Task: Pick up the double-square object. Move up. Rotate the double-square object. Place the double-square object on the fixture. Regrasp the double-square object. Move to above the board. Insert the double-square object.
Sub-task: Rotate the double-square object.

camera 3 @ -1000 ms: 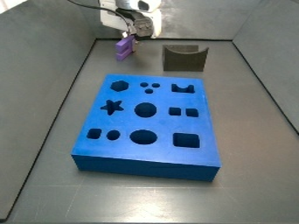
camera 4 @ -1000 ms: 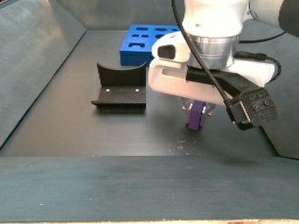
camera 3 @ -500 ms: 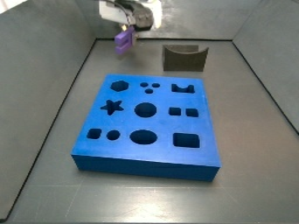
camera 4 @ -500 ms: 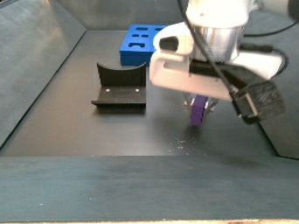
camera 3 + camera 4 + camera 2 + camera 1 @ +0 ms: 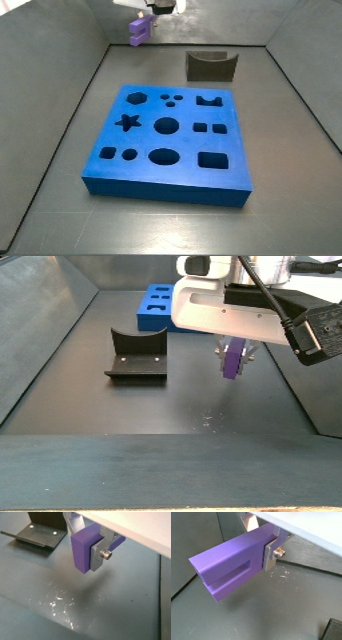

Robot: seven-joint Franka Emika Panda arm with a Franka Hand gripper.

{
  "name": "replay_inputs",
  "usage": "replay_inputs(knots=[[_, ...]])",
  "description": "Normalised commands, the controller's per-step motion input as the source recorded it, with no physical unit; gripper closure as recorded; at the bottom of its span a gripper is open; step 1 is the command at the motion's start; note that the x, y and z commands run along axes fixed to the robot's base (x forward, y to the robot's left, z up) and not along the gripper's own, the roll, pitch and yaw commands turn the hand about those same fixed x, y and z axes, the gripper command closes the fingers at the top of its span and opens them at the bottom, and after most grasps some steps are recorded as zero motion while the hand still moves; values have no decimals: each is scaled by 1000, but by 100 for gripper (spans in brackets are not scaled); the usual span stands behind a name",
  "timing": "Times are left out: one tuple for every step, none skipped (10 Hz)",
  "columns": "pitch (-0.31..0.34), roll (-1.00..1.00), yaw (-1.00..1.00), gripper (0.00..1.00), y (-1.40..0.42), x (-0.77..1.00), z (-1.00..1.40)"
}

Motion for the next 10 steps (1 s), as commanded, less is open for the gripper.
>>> replay_inputs(knots=[[-20,16,21,100,-756,-223,-95],[-41,32,26,100,-648,-181,-67],[-64,73,22,100,-340,-83,-42],[-66,86,20,100,-211,-64,-33],[0,0,-1000,100,0,0,0],[0,0,-1000,100,8,4,3],[-1,-4,-1000,100,18,1,3],[-1,-5,-1000,100,17,0,3],[-1,-5,-1000,100,16,-2,1],[-1,-5,-1000,100,16,-3,1]])
